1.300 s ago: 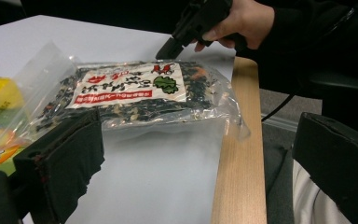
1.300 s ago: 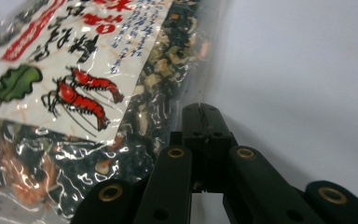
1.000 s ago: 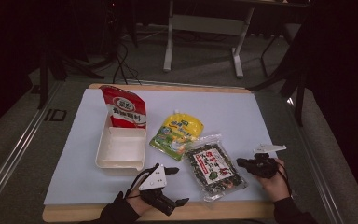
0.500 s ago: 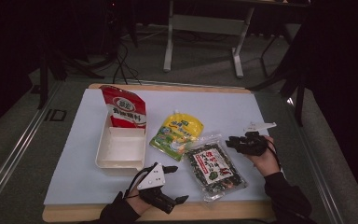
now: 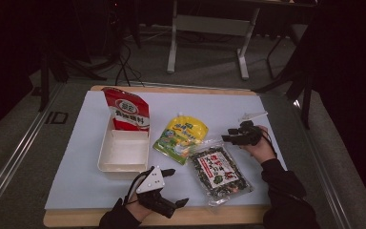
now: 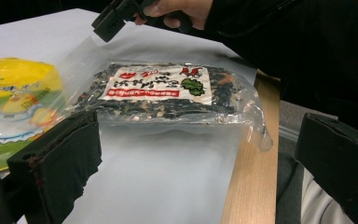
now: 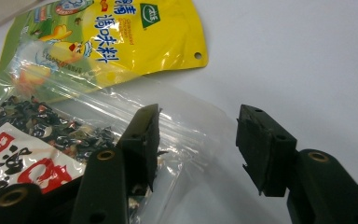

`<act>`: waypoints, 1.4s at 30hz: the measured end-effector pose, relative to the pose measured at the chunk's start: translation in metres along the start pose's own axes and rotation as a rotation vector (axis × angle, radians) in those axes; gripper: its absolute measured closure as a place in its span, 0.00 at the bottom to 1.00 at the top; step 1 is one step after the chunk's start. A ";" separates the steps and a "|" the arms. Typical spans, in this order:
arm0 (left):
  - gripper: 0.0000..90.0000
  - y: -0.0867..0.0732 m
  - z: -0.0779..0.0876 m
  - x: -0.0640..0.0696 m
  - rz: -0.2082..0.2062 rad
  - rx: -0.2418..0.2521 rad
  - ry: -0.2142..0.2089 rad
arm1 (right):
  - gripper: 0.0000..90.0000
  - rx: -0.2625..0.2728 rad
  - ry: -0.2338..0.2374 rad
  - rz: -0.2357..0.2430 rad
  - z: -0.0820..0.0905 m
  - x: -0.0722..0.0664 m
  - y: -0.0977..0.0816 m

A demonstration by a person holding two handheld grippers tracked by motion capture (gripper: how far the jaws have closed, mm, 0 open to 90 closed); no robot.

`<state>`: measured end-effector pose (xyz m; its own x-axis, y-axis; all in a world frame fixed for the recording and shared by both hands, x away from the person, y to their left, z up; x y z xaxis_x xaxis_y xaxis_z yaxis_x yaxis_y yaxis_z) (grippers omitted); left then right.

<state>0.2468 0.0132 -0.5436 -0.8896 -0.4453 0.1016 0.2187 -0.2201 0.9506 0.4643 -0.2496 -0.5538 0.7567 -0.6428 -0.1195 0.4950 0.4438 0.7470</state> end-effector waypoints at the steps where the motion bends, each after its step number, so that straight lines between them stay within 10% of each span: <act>1: 0.02 -0.001 0.001 0.000 -0.003 0.000 0.003 | 0.53 -0.001 0.007 -0.001 -0.003 0.001 0.000; 13: 0.02 -0.008 0.007 0.000 0.009 -0.020 0.026 | 0.41 -0.072 0.080 0.008 -0.028 0.008 -0.001; 29: 0.02 -0.009 0.007 -0.001 0.018 -0.031 0.033 | 1.00 -0.131 0.056 0.066 -0.035 0.001 -0.003; 42: 0.02 -0.006 0.004 -0.001 0.017 -0.033 0.021 | 1.00 -0.041 0.028 0.112 0.000 -0.011 0.019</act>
<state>0.2451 0.0189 -0.5477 -0.8769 -0.4676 0.1111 0.2473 -0.2409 0.9385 0.4652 -0.2345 -0.5379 0.8194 -0.5706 -0.0551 0.4234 0.5376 0.7292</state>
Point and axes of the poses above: each handheld gripper's, and its own axes: z roughly backward along the jaws, y roughly out of its top, x roughly to its right, the point moved 6 cm from there along -z, roughly forward along the jaws, and after that the axes turned 3 degrees about x, right-handed, at the moved point
